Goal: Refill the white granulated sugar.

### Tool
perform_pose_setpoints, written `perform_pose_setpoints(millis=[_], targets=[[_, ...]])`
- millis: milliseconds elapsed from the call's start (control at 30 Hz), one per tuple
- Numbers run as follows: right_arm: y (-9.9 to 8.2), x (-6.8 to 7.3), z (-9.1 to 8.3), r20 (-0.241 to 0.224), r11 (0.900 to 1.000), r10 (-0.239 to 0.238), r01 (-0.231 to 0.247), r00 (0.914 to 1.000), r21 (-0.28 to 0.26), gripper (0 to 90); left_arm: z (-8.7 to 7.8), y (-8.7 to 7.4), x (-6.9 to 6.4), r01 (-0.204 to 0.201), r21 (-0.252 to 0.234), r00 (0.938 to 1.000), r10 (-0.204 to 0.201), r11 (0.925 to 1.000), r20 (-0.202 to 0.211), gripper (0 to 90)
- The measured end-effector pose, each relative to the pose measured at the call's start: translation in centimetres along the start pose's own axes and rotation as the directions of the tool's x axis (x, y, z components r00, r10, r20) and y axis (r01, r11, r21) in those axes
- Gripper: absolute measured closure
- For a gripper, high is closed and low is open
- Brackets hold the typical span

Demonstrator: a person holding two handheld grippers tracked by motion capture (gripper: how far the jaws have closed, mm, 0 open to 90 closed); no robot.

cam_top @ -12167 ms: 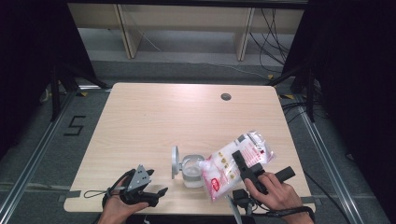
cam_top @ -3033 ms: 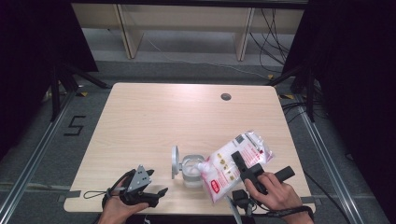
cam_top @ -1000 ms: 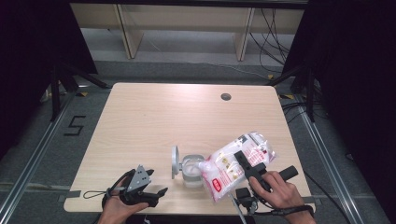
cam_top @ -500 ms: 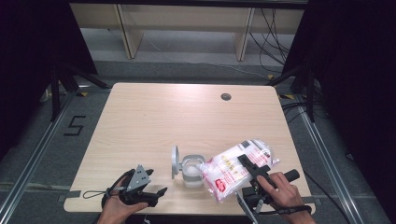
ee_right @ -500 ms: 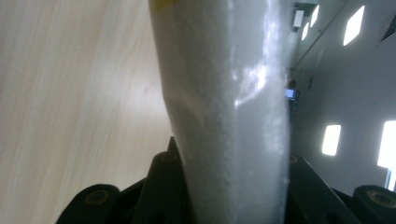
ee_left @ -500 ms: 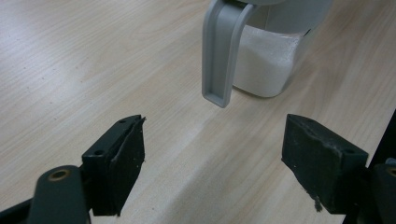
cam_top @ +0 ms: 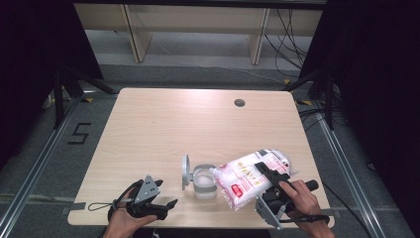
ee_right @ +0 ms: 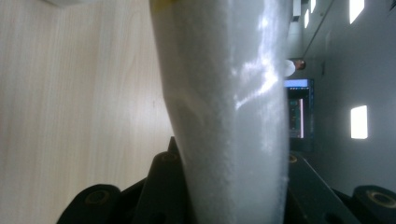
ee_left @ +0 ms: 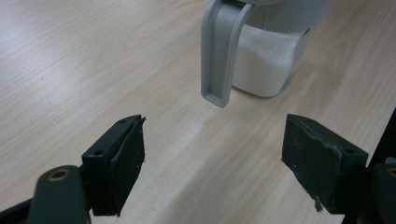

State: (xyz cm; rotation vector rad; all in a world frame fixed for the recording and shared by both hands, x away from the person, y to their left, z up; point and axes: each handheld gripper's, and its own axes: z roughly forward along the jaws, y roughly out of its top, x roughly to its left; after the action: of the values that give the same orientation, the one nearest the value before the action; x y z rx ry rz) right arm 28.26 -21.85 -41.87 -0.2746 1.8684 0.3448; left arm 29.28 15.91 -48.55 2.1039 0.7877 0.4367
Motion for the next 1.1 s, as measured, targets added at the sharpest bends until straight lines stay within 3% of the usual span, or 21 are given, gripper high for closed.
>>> perform_pose_setpoints(millis=[133, 167, 233, 300, 333, 400, 567, 600, 633, 667, 733, 767, 800, 867, 900, 933, 967, 1000, 1033, 1067, 1100], targets=[[-0.5, 0.1, 0.5, -0.032, 0.9924, 0.122, -0.122, 0.9920, -0.015, 75.6, 0.0, 0.0, 0.0, 0.003, -0.004, 1.0000, -0.003, 1.0000, 0.004, 21.0], [-0.6, 0.0, 0.7, -0.037, 0.9915, 0.128, -0.129, 0.9911, -0.021, 75.6, 0.0, 0.0, 0.0, 0.003, -0.004, 1.0000, -0.003, 1.0000, 0.003, 20.9], [-0.8, 0.1, 1.0, -0.061, 0.9742, 0.221, -0.223, 0.9734, -0.033, 75.7, 0.0, 0.0, 0.0, 0.003, -0.004, 1.0000, -0.003, 1.0000, 0.004, 20.9], [-1.1, -0.4, 1.4, -0.064, 0.9687, 0.238, -0.242, 0.9692, -0.057, 75.8, 0.0, 0.0, 0.0, 0.003, -0.004, 1.0000, -0.003, 1.0000, 0.004, 21.0], [-1.2, -0.2, 1.6, -0.077, 0.9515, 0.298, -0.302, 0.9514, -0.056, 75.8, 0.0, 0.0, 0.0, 0.000, -0.005, 1.0000, 0.000, 1.0000, -0.002, 21.0], [-1.4, -0.4, 2.1, -0.084, 0.9490, 0.300, -0.307, 0.9501, -0.074, 76.0, -0.1, 0.0, 0.1, -0.007, 0.006, 1.0000, 0.007, 1.0000, 0.004, 21.0], [-1.9, -0.3, 2.8, -0.129, 0.8771, 0.460, -0.472, 0.8784, -0.088, 76.2, -0.1, 0.0, 0.1, -0.009, 0.007, 1.0000, 0.009, 0.9999, 0.003, 21.0], [-2.1, -0.4, 3.1, -0.137, 0.8730, 0.463, -0.478, 0.8755, -0.099, 76.3, -0.1, 0.0, 0.1, -0.007, 0.006, 1.0000, 0.007, 1.0000, 0.003, 21.0], [-2.3, -0.4, 3.3, -0.139, 0.8602, 0.484, -0.499, 0.8638, -0.104, 76.4, -0.1, 0.0, 0.1, -0.008, 0.006, 1.0000, 0.008, 1.0000, 0.003, 20.9], [-2.5, -0.2, 3.4, -0.154, 0.8349, 0.525, -0.542, 0.8371, -0.098, 76.5, -0.1, 0.0, 0.1, -0.008, 0.006, 1.0000, 0.008, 0.9999, 0.003, 21.0], [-2.9, -0.1, 3.9, -0.169, 0.7916, 0.583, -0.602, 0.7950, -0.104, 76.8, 0.0, 0.0, 0.0, 0.002, -0.003, 1.0000, -0.002, 1.0000, 0.002, 21.0], [-3.1, -0.1, 4.2, -0.176, 0.7799, 0.595, -0.617, 0.7839, -0.108, 76.9, 0.0, 0.0, 0.0, -0.003, 0.001, 1.0000, 0.003, 1.0000, -0.001, 21.0], [-3.3, 0.0, 4.6, -0.188, 0.7565, 0.620, -0.644, 0.7614, -0.113, 77.1, -0.1, 0.0, 0.2, -0.019, 0.015, 0.9998, 0.019, 0.9997, -0.005, 21.0], [-3.5, 0.2, 5.3, -0.210, 0.7365, 0.641, -0.669, 0.7382, -0.102, 77.6, 0.0, 0.0, 0.1, -0.009, 0.008, 1.0000, 0.009, 0.9999, 0.000, 21.0], [-3.6, 0.2, 5.6, -0.211, 0.7414, 0.635, -0.663, 0.7433, -0.105, 77.7, -0.1, 0.0, 0.1, -0.010, 0.007, 0.9999, 0.010, 0.9999, 0.004, 21.0], [-3.7, 0.4, 6.1, -0.221, 0.7324, 0.645, -0.674, 0.7317, -0.095, 77.9, -0.1, 0.0, 0.1, -0.008, 0.006, 1.0000, 0.008, 1.0000, 0.003, 20.9], [-3.8, 0.4, 6.4, -0.228, 0.7285, 0.649, -0.679, 0.7263, -0.091, 78.1, -0.1, 0.0, 0.0, -0.008, 0.005, 1.0000, 0.008, 1.0000, 0.000, 20.9], [-4.0, 0.6, 6.8, -0.229, 0.7195, 0.660, -0.690, 0.7158, -0.083, 78.4, 0.0, 0.0, 0.0, 0.005, -0.006, 1.0000, -0.005, 1.0000, 0.003, 21.0], [-4.1, 0.7, 7.0, -0.237, 0.7004, 0.679, -0.710, 0.6948, -0.074, 78.8, 0.0, 0.0, 0.0, -0.001, -0.003, 1.0000, 0.001, 1.0000, 0.003, 21.0], [-4.2, 0.7, 7.3, -0.238, 0.6925, 0.685, -0.717, 0.6888, -0.082, 79.0, 0.0, 0.1, 0.0, -0.010, -0.004, 0.9999, 0.010, 0.9999, 0.002, 21.0], [-4.3, 0.8, 7.5, -0.253, 0.6754, 0.697, -0.733, 0.6710, -0.083, 79.2, 0.0, 0.1, 0.0, -0.014, -0.003, 0.9999, 0.014, 0.9999, 0.002, 21.0]])
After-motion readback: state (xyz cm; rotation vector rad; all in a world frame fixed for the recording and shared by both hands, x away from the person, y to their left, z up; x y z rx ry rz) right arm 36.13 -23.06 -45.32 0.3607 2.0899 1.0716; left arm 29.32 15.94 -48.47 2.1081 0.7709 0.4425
